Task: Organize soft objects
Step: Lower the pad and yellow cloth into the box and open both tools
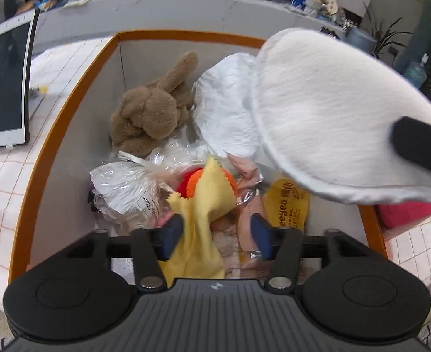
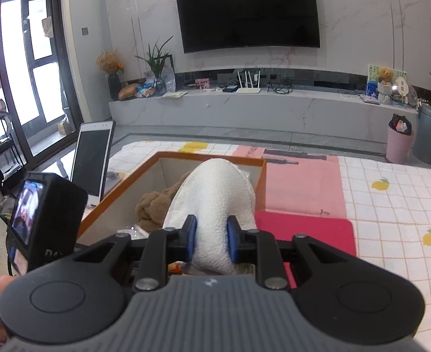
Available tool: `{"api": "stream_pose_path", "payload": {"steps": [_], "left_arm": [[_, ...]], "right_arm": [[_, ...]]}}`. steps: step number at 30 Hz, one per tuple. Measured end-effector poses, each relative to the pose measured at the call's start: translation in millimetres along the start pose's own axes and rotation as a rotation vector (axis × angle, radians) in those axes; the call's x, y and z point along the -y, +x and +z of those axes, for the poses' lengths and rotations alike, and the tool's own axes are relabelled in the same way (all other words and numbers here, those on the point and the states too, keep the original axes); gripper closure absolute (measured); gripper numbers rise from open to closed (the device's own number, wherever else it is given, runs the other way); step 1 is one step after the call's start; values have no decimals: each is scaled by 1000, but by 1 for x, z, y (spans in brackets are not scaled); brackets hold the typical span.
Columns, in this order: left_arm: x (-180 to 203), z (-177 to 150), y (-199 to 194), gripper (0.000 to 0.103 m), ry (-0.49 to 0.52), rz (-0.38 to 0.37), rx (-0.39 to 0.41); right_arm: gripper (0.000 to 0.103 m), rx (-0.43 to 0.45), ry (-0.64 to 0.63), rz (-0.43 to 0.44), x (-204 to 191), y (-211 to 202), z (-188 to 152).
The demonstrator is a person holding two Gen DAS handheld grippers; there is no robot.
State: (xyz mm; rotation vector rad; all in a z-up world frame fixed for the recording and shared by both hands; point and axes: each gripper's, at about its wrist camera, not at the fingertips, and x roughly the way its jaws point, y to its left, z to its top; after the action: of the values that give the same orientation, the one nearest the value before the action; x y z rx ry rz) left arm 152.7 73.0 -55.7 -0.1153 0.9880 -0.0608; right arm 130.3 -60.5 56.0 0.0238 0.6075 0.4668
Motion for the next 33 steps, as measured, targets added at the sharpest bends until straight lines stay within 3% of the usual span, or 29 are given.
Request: {"api": "stream_pose_path", "payload": {"steps": [4,10,19,24,33], "left_arm": [[7,-7,-6,35,38,39,29],[9,-11,-36,32,34,32,94],[-16,-7,-70,26,-42,-9,184],[-24,-7,-73,25,-20,51,205],[-54,-10,-69,25,-85,60,197]], "right_arm": [[82,-4,-19,0,-7,0,0],[83,-4,-30,-13,-14,1,0],[82,-15,-19,-47,-20,8,13],[82,-77,-38,-70,-34,49,30],[83,-215,-80,-136,-50,131,45]]}}
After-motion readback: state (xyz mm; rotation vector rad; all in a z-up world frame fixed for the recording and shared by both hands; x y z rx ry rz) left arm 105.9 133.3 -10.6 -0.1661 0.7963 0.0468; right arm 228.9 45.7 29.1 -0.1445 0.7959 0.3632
